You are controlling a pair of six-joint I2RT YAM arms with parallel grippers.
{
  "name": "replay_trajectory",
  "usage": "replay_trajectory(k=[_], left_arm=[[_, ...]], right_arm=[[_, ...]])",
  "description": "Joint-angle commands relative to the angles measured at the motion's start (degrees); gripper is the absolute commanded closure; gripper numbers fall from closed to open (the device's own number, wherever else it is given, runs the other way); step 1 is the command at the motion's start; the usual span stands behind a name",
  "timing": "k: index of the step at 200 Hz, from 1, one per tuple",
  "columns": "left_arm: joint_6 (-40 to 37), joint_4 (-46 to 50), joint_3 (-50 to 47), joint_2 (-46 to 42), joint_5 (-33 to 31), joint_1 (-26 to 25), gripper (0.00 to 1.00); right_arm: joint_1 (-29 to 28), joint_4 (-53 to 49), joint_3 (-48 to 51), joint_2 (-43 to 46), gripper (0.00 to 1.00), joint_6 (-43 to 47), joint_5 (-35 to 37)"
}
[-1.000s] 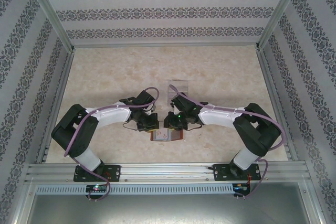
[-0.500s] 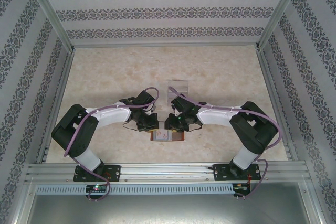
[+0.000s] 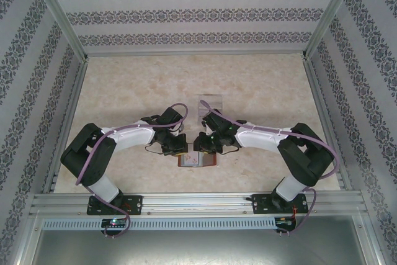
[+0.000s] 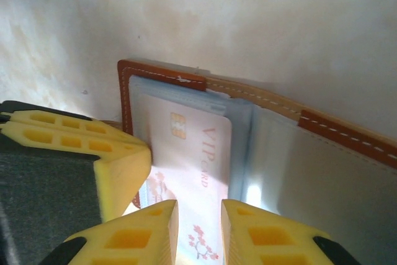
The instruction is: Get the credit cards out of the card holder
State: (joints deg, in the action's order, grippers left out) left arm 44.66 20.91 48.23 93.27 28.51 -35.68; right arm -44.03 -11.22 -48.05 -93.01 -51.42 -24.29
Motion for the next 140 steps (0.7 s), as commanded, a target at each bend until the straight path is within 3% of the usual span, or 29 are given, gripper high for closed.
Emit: replay_trajectory(k=[1, 140], left_arm=[[0.28, 0.45, -0.89, -0.15, -0.49, -0.88, 0.91], [0.42, -0.06, -1.37, -0.39, -0.26, -0.88, 0.91]], right_arm=[[-0.43, 1.64, 0.06, -1.41, 0.75, -1.12, -1.96], [-0.85, 4.47, 0.52, -5.0, 0.73, -1.23, -3.36]])
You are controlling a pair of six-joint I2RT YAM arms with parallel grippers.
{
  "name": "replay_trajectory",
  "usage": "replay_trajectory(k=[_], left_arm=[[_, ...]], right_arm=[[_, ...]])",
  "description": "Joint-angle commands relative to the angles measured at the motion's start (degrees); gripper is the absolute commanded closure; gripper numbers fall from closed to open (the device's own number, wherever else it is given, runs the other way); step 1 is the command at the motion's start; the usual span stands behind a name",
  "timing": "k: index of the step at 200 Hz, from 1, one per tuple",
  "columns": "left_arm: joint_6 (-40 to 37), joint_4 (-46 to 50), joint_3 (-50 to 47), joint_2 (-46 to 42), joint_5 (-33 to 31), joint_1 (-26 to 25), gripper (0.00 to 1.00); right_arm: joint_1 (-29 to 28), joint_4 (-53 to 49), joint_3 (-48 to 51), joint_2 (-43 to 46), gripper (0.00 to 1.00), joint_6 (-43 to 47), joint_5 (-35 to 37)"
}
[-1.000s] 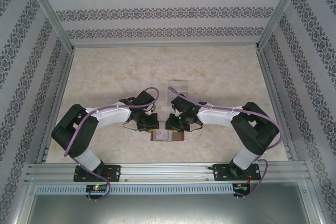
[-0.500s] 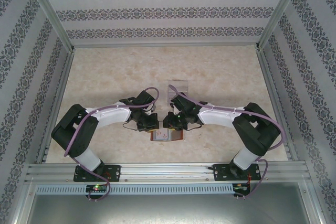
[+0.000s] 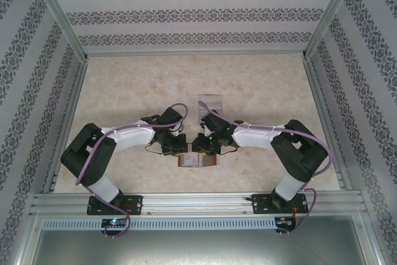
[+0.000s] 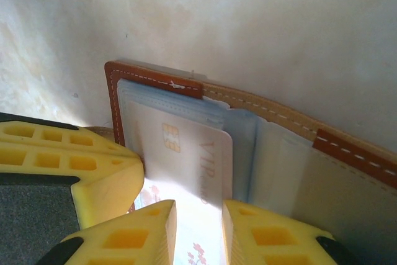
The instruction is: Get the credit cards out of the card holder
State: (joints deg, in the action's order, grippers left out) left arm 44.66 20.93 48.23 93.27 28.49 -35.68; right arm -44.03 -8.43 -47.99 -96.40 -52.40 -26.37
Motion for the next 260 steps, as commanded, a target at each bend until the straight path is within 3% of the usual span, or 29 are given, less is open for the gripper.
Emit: replay_trajectory(k=[1, 90, 104, 131, 230, 260], left_arm=[[0.42, -0.09, -1.33, -0.42, -0.26, -0.88, 0.91], [0.34, -0.02, -1.07, -0.37, -0.25, -1.06, 0.91], [0.38, -0.01, -1.13, -0.45, -0.19, -1.07, 0.91], [0.56, 0.34, -1.27, -1.5, -0.84, -1.08, 0.89], [0.4, 0.77, -1.29, -1.79, -1.16, -1.13, 0.87], [0.22, 1.6, -0.34, -2.26, -0.98, -1.14, 0.88]], right_arm=[[-0.82, 1.71, 0.45, -1.61, 0.73, -0.2, -1.34], [-1.33, 2.9, 1.17, -1.32, 0.84, -0.23, -1.93], [-1.41, 2.34, 1.05, -1.51, 0.79, -0.24, -1.32], [-1.41, -2.1, 0.38, -1.37, 0.62, 0.68, 2.03], [-1.28, -12.49, -2.72, 3.83, 0.6, 3.57, 7.96], [-0.69, -10.27, -1.03, 7.43, 0.6, 2.42, 7.3]])
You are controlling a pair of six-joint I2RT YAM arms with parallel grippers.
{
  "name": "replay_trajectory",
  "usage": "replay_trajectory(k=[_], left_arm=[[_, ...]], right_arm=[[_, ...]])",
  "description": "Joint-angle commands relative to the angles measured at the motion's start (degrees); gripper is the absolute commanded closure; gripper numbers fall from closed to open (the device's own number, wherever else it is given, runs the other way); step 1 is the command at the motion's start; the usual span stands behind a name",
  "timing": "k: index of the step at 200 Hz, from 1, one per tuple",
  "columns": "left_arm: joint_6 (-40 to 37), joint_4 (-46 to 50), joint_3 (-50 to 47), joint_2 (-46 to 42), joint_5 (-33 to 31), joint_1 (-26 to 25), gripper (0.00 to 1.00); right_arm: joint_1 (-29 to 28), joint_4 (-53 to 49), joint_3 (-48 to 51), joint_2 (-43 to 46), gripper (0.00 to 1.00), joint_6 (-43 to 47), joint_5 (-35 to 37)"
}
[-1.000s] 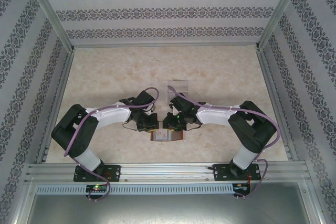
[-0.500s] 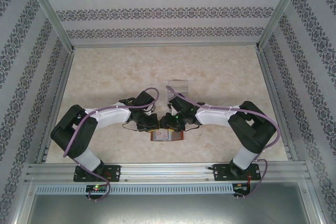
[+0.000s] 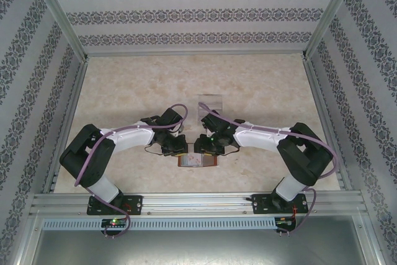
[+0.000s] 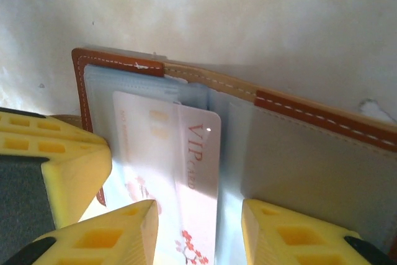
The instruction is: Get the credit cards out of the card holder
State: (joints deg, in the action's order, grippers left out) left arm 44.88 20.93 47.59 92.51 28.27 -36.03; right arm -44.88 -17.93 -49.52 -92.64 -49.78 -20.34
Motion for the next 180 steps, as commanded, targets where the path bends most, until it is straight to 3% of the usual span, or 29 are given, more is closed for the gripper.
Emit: replay_trajectory(k=[1, 76, 180], left_arm=[[-0.03, 1.67, 0.39, -1.52, -0.76, -0.8, 0.88], [-0.19, 4.96, 5.01, -1.89, -1.11, -2.72, 0.91], [-0.87, 4.43, 2.38, 3.64, -2.96, -3.16, 0.93]], right_arm=[[0.15, -0.6, 0.62, 3.77, 0.6, -0.3, 1.18], [1.9, 5.53, 3.37, 2.53, 0.67, -1.28, -4.26], [2.94, 11.54, 6.48, -1.57, 0.75, -1.75, -6.84]])
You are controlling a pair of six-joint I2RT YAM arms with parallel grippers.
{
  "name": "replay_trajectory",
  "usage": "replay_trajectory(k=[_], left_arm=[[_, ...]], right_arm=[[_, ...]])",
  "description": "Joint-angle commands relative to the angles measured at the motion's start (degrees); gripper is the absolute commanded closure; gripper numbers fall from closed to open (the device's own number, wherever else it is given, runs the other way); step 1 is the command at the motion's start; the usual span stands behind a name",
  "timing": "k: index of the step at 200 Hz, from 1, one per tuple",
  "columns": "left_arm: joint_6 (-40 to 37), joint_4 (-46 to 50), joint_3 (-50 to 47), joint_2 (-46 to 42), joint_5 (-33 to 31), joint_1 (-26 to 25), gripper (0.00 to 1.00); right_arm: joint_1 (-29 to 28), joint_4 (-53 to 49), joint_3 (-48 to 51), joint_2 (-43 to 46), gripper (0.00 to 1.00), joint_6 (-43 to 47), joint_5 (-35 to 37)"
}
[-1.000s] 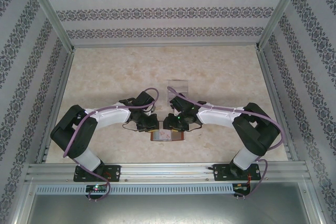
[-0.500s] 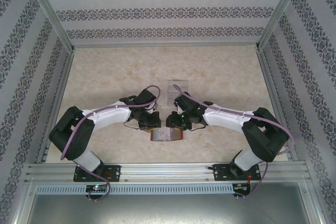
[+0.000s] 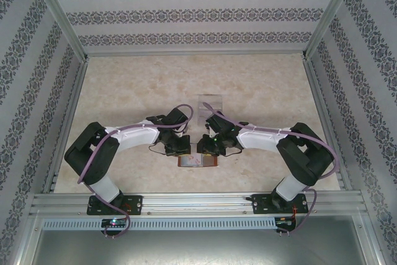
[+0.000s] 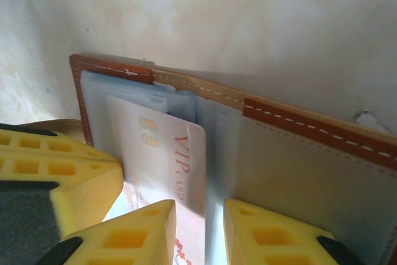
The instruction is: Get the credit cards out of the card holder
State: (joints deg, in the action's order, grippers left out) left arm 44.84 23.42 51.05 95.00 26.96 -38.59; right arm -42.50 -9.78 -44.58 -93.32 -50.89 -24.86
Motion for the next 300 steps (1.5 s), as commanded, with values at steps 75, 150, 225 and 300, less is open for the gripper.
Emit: replay_trajectory(k=[75, 150, 225, 300], left_arm=[[-0.88, 1.72, -1.2, 2.21, -1.49, -0.66, 0.94], [-1.04, 2.77, -0.62, 0.74, -2.05, -0.7, 0.92], [-0.87, 2.68, -1.17, 0.01, -2.32, -0.7, 0.92], [-0.98, 2.24, -1.15, 0.01, -1.66, -0.7, 0.92]], right_arm=[[1.4, 13.91, 5.53, -1.26, 0.84, -4.16, -7.05], [3.18, 4.2, 5.61, 4.0, 1.0, 0.27, -2.41], [4.01, -12.63, 1.54, 8.13, 1.0, 6.66, 5.43], [2.12, -11.76, -0.96, 7.3, 1.0, 5.24, 4.33]])
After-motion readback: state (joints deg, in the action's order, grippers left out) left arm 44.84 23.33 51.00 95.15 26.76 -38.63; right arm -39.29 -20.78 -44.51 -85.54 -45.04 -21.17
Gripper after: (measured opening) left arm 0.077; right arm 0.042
